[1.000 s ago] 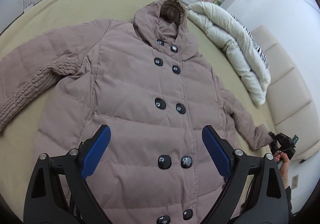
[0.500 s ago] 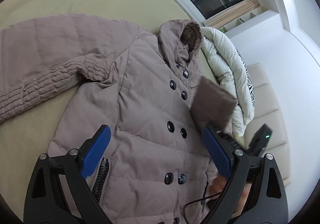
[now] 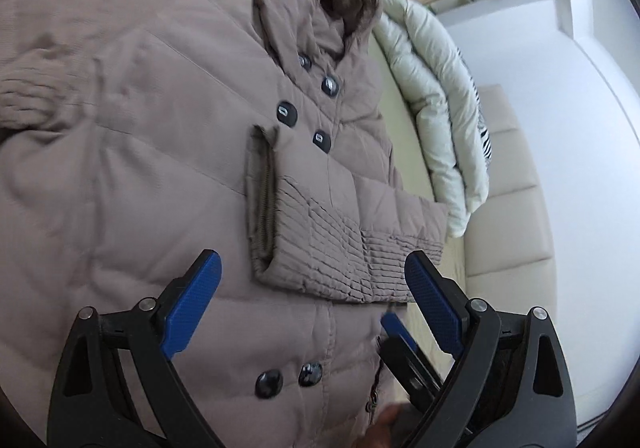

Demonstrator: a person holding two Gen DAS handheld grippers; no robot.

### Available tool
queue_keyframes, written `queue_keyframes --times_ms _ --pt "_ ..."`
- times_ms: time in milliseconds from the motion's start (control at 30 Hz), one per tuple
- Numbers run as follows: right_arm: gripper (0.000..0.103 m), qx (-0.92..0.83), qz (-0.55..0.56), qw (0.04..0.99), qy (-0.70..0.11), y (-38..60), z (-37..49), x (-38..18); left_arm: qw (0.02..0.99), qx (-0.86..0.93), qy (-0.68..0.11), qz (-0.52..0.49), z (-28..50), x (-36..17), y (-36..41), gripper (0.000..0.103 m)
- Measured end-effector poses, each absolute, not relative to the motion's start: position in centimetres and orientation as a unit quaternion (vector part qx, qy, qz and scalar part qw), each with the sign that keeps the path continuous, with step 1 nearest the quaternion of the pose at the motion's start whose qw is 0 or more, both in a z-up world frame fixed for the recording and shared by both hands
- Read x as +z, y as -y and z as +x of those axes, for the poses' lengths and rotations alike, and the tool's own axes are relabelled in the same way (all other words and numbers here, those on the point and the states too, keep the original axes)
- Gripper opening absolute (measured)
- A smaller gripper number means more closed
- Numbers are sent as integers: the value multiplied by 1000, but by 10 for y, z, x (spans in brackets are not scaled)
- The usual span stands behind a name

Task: Fold large clothes

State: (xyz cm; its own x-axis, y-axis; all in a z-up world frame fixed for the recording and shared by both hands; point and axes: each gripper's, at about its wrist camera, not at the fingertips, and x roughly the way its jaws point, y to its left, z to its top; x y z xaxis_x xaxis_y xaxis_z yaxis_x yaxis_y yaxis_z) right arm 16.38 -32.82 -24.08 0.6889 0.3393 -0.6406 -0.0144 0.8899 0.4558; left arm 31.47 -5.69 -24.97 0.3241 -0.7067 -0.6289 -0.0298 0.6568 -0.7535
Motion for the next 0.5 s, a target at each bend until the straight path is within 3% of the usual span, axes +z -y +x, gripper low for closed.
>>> queue_keyframes --times_ms 167,233,300,500 --pt "103 86 323 860 -386 376 138 -265 729 -220 -556 -332 343 -275 92 91" --pt "99 89 339 854 -384 385 133 -272 734 -210 -563 -316 351 -284 99 68" --pt "98 95 343 853 -381 387 130 -273 740 -190 -569 -305 359 -290 100 25" --pt "98 101 393 841 -357 403 132 -267 751 -191 -555 -304 376 -278 89 16"
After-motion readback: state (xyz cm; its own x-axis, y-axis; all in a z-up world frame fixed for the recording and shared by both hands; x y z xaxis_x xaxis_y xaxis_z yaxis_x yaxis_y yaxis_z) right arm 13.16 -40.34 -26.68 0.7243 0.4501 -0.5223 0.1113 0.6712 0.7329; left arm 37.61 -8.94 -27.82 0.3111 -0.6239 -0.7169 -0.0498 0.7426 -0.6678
